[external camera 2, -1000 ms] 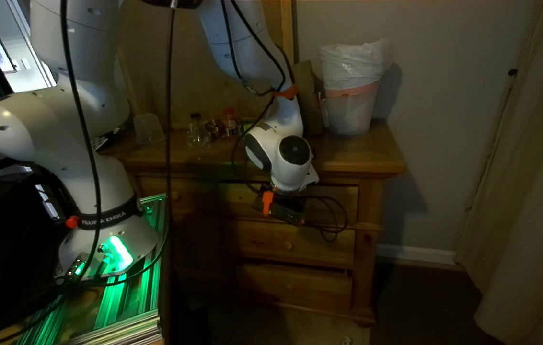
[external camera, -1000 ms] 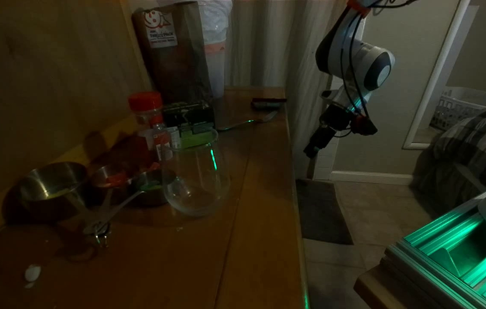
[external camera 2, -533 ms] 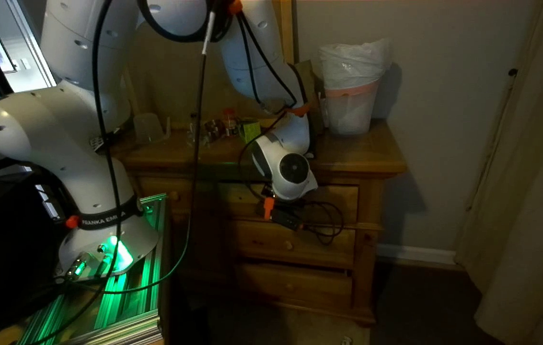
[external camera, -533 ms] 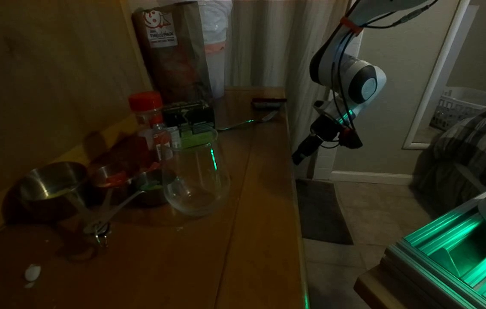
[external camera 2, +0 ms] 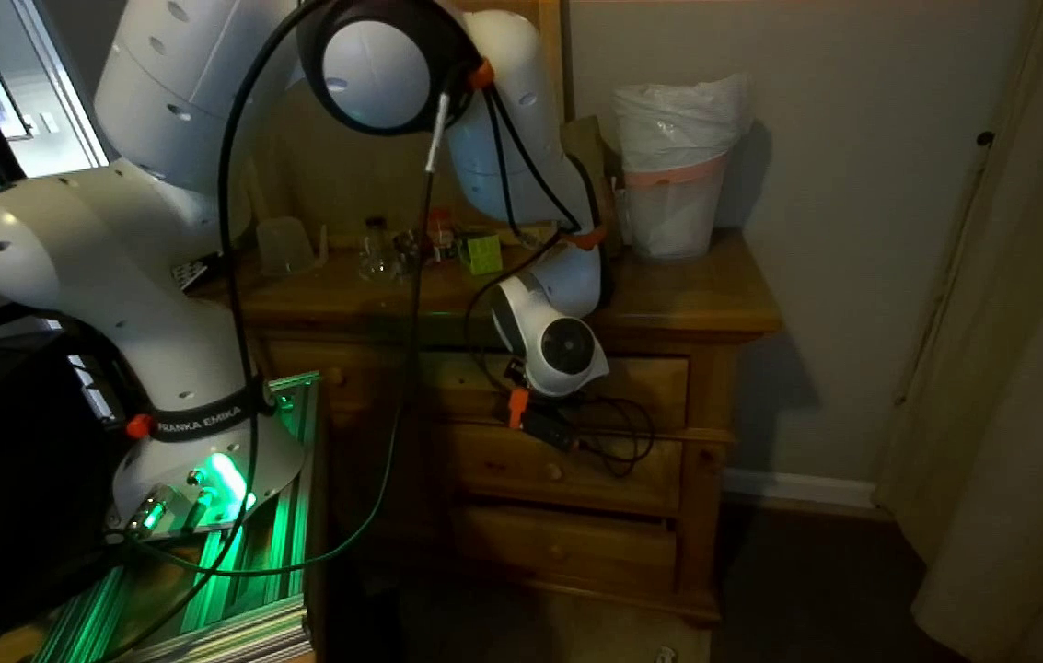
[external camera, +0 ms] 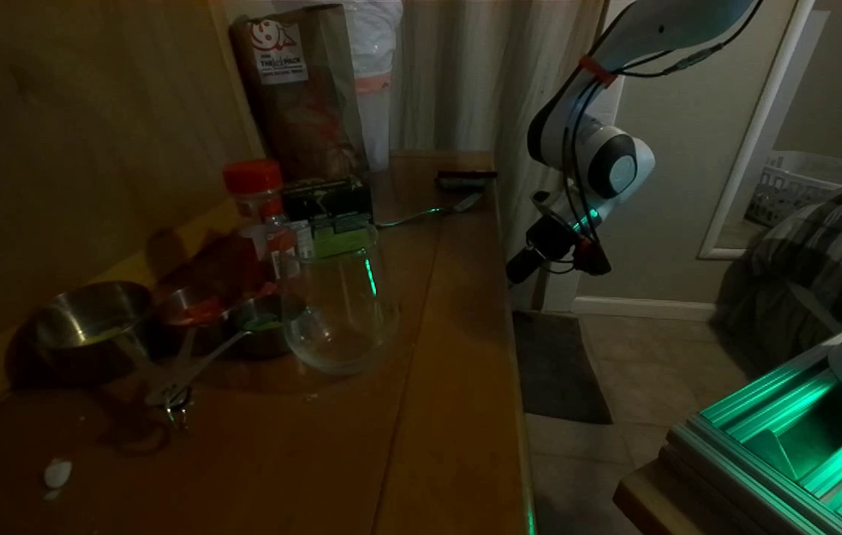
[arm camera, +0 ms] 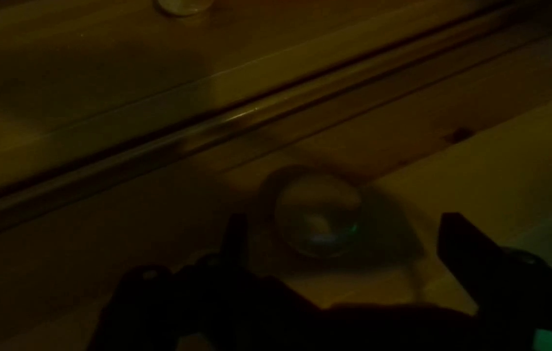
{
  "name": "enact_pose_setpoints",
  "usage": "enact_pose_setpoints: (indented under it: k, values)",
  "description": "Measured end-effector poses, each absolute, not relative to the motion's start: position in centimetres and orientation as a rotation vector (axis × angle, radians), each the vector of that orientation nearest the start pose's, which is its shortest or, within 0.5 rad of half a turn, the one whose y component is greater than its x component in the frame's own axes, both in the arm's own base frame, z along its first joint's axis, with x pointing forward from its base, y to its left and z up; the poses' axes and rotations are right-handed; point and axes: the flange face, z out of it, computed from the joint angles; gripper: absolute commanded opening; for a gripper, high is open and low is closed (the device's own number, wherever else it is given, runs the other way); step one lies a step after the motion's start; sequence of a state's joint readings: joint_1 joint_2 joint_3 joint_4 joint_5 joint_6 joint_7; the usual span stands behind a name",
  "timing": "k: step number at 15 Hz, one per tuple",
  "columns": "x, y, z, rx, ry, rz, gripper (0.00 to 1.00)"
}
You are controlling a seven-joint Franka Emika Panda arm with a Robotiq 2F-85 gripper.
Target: Open the first top drawer, then put the plastic in the drawer and close the drawer
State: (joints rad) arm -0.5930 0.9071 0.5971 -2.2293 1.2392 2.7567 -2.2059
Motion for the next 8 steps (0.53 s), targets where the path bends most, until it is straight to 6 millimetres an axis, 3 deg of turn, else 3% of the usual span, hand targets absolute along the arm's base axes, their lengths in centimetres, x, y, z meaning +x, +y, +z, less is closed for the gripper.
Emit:
enact_pose_setpoints:
  k: [2, 3, 5, 8]
  values:
    - [45.0, 3.6, 0.0, -2.191, -0.911, -0.553, 0.97]
    - [45.2, 3.7, -0.2, -2.188, -0.905, -0.557, 0.72]
    - [45.6, 3.9, -0.4, -2.183, -0.896, -0.568, 0.7]
    - [45.9, 4.0, -0.8, -2.178, -0.893, -0.579, 0.46]
